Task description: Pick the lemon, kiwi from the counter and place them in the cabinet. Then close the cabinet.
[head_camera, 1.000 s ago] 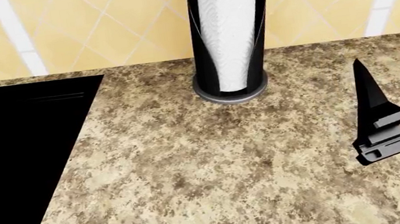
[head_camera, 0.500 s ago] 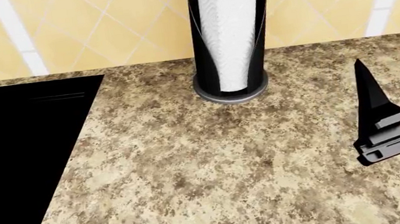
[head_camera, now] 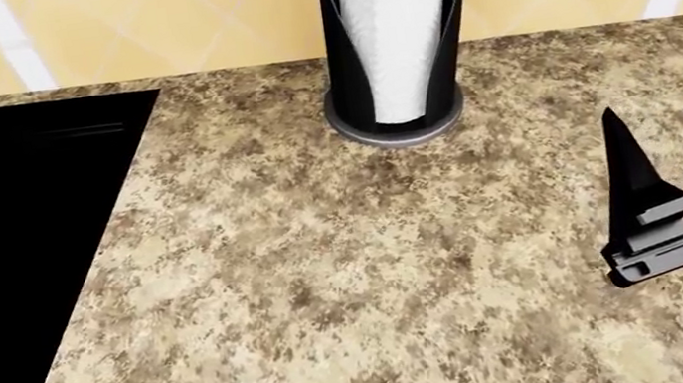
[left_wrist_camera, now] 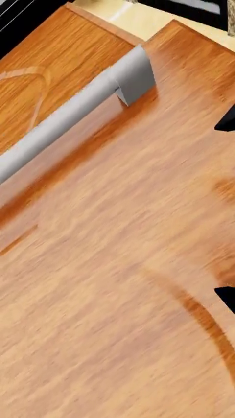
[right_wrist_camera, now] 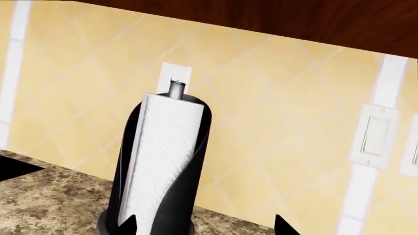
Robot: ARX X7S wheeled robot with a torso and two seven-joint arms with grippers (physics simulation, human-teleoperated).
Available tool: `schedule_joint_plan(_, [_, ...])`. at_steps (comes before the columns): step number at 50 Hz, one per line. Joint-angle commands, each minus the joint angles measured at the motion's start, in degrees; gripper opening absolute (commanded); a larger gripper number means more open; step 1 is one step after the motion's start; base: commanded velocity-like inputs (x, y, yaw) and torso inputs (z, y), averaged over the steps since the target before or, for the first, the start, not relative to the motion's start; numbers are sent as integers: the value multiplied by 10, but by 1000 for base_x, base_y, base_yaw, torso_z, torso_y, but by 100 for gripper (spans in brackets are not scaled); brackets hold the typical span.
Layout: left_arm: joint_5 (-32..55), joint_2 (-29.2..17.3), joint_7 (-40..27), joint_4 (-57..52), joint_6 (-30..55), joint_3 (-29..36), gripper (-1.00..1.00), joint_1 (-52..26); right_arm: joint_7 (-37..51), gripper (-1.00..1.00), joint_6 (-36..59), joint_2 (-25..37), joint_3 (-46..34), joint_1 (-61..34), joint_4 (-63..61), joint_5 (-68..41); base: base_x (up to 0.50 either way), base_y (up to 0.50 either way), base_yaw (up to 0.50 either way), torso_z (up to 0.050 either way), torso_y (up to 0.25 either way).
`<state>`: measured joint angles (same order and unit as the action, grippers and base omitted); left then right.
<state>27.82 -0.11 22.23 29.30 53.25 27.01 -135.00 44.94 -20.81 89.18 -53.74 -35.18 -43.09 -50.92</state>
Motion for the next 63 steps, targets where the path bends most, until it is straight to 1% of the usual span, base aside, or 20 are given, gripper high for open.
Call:
schedule_joint_plan(1, [10,1,6,78,15,35,100,0,2,100,-6,3,-4,0,0,2,0,0,0,0,-107])
schedule_joint_plan(7, [4,1,8,82,11,42,100,0,2,100,-6,3,-3,1,-1,2,2,0,0,0,-97])
schedule_joint_plan(13, [3,1,11,84,8,44,100,0,2,100,-4,3,-1,0,-2,0,2,0,0,0,-247])
schedule_joint_plan(16, [4,1,10,81,8,43,100,0,2,100,-6,3,-2,1,-1,1,4,0,0,0,-85])
schedule_joint_plan(22, [5,1,12,72,18,39,100,0,2,100,-13,4,-3,4,3,3,3,0,0,0,-3])
schedule_joint_plan(34, [10,0,10,56,31,30,100,1,3,100,-11,7,1,3,0,1,0,0,0,-2,172])
schedule_joint_plan(44, [52,-35,-45,-64,99,-7,100,45,1,100,21,8,23,-17,-16,-20,0,0,0,-9,250])
schedule_joint_plan(54, [106,-81,-135,-237,209,-76,100,134,-1,100,50,8,50,-41,-15,-48,0,0,0,-10,250])
schedule_joint_plan(57, [112,-96,-156,-271,235,-81,100,162,3,100,60,8,58,-48,-19,-54,0,0,0,-11,250])
schedule_joint_plan(63, [116,-127,-176,-311,254,-85,100,220,10,100,71,8,69,-57,-19,-61,0,0,0,-8,132])
